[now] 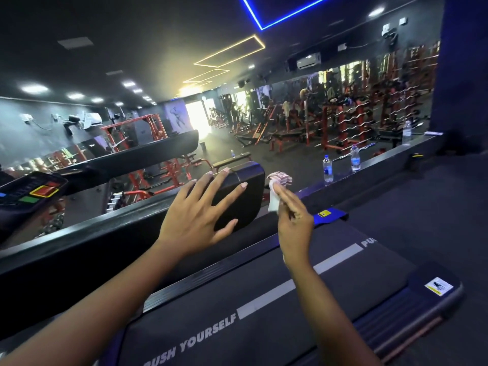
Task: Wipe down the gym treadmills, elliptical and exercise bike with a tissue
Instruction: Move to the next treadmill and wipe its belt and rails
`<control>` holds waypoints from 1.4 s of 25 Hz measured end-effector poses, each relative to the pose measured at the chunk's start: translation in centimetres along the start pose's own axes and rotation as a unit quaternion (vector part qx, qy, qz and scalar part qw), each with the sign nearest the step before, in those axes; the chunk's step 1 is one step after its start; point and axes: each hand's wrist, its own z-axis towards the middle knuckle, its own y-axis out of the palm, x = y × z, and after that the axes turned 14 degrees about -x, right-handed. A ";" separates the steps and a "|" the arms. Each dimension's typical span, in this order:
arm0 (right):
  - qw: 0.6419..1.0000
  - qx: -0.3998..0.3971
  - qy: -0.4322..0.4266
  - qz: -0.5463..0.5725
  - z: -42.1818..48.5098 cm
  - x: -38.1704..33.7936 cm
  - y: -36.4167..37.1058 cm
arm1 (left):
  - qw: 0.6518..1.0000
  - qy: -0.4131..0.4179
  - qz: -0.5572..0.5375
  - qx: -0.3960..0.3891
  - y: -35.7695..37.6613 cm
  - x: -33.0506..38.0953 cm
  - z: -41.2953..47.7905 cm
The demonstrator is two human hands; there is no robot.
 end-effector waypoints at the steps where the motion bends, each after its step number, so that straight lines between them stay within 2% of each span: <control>1: 1.000 -0.015 -0.005 -0.010 1.5 -0.5 -0.2 | 1.000 -0.001 -0.003 0.004 0.0 0.0 0.1; 4: 0.997 -0.074 -0.009 -0.020 3.5 -1.3 -0.1 | 1.000 -0.001 -0.015 -0.002 0.0 0.1 0.0; 8: 0.997 -0.072 0.020 0.037 1.1 0.2 -0.1 | 0.998 -0.030 -0.053 -0.013 -0.7 0.7 0.3; 11: 0.990 -0.107 0.026 0.089 -1.6 2.0 -0.2 | 0.996 -0.035 -0.071 -0.032 -1.7 1.0 1.6; 14: 0.984 -0.112 0.042 0.134 0.3 3.4 -1.1 | 0.995 -0.038 -0.077 -0.059 -2.0 2.0 3.0; 16: 0.980 -0.124 0.027 0.151 3.3 3.3 -1.1 | 0.992 -0.057 -0.077 -0.079 -2.1 2.6 3.2; 20: 0.963 -0.204 -0.051 0.165 6.7 2.3 -0.1 | 0.991 -0.073 -0.066 -0.091 -2.1 3.1 3.2; 24: 0.959 -0.192 -0.055 0.203 5.4 3.1 0.0 | 0.993 -0.083 -0.042 -0.079 -2.1 3.2 3.3; 31: 0.939 -0.201 0.036 0.277 -1.7 3.9 -0.4 | 0.994 -0.082 -0.007 -0.068 -1.9 3.4 3.3; 33: 0.937 -0.197 0.048 0.283 -1.2 3.9 -0.7 | 0.994 -0.083 0.004 -0.068 -1.7 3.3 3.3; 35: 0.948 -0.175 0.024 0.266 1.7 3.6 -0.7 | 0.994 -0.083 0.013 -0.064 -1.5 3.3 3.2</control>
